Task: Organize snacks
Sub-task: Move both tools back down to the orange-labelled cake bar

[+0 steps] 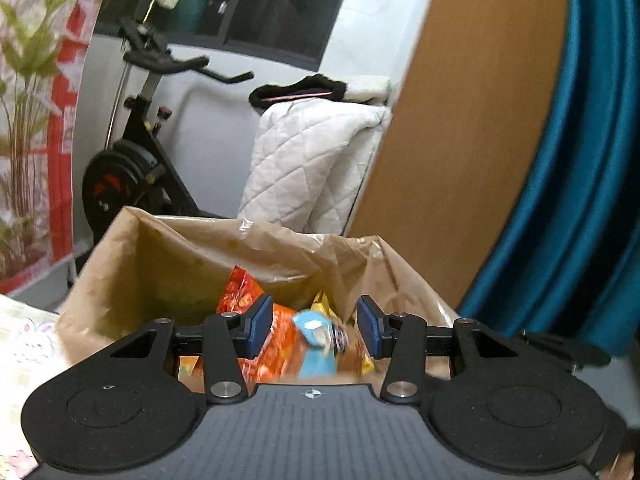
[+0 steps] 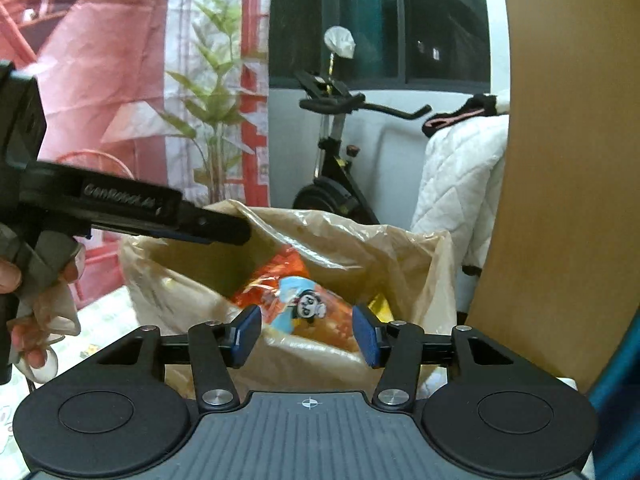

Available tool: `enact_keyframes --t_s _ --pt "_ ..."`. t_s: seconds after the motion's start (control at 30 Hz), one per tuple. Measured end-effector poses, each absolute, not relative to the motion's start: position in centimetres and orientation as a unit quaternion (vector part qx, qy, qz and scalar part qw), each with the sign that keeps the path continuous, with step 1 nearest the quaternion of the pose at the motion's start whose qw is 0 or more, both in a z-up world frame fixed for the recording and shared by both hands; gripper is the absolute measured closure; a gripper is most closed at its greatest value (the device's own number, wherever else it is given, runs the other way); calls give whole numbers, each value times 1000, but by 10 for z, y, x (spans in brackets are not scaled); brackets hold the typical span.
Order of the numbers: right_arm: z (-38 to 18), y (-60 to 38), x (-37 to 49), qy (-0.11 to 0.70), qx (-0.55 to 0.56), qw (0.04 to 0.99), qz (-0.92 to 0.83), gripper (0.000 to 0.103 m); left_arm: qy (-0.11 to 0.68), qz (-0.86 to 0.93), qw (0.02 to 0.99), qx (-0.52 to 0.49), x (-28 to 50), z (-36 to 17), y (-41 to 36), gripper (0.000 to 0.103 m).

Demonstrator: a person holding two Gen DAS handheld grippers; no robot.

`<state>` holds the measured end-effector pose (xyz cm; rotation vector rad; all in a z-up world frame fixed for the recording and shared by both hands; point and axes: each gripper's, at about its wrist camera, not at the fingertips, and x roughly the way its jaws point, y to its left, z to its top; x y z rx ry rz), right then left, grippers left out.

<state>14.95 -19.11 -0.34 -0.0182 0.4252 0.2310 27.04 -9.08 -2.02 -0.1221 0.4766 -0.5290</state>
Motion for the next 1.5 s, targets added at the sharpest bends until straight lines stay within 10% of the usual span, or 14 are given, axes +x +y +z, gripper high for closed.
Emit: enact_keyframes --t_s 0.73,1.5 --pt "-116 -178 51 395 -151 897 127 16 342 -202 910 -118 184 -122 -36 54" --pt "-160 -136 71 421 -93 884 181 20 434 -202 867 -135 170 -181 -40 54"
